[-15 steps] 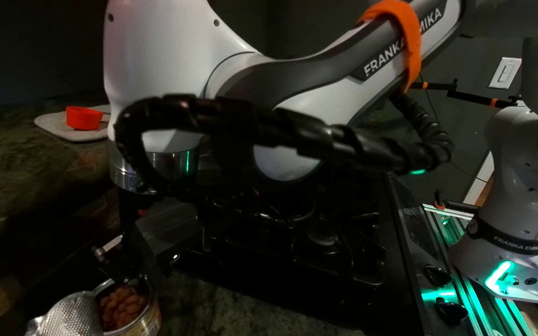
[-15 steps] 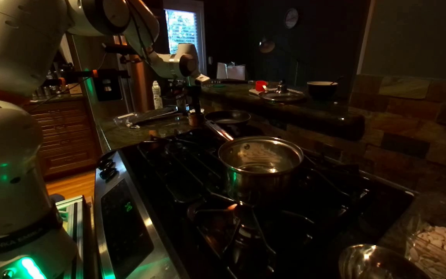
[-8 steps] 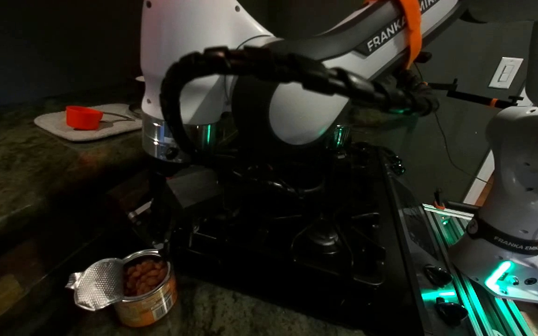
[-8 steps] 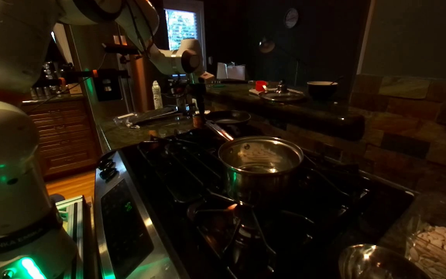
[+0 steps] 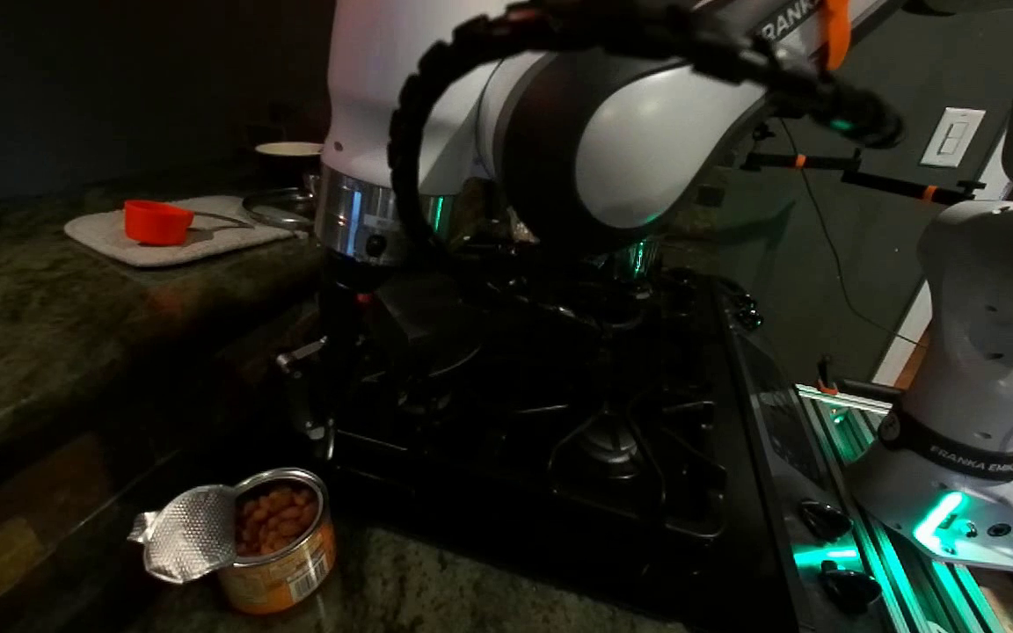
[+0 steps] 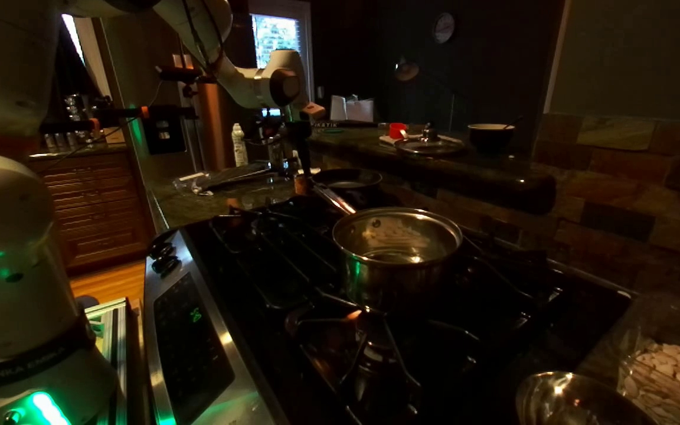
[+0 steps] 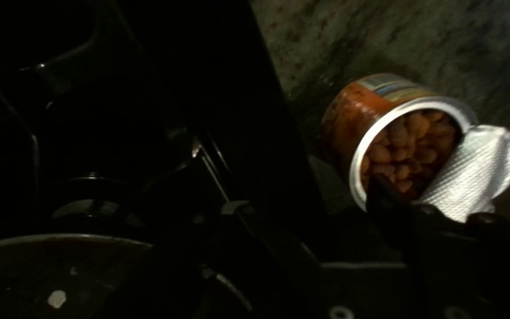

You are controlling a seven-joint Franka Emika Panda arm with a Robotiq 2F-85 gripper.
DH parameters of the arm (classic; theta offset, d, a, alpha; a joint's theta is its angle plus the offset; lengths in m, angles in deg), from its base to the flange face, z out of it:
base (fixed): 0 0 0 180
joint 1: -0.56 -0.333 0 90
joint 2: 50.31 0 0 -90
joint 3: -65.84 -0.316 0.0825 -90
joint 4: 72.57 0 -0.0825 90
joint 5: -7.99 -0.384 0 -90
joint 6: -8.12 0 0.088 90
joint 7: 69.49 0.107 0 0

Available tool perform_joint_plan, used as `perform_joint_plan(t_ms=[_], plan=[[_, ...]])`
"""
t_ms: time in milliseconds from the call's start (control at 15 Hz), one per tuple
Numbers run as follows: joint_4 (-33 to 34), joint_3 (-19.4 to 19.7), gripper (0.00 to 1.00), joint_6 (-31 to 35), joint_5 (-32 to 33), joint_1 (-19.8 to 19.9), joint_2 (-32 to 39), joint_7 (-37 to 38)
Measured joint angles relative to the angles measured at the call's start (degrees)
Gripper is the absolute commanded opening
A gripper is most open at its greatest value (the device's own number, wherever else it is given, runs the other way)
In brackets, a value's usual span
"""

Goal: Pick up the canned beans and put some beans on the frying pan

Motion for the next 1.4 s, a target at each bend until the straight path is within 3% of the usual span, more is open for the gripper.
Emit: perform_joint_plan(t_ms=[67,400,1000,1400], plan=[[-0.10,-1.07,0.99,-0.01,-0.30,0.03,-0.86,-2.04],[-2.71,-6.24,1.00,-1.05,-2.60,0.05,-6.33,-15.57],[-8.34,-7.57,1.00,-1.15,-4.78,3.31,-10.05,-47.74],[-8.34,-7.64,1.00,-1.15,-4.06,3.78,-10.36,-51.56]])
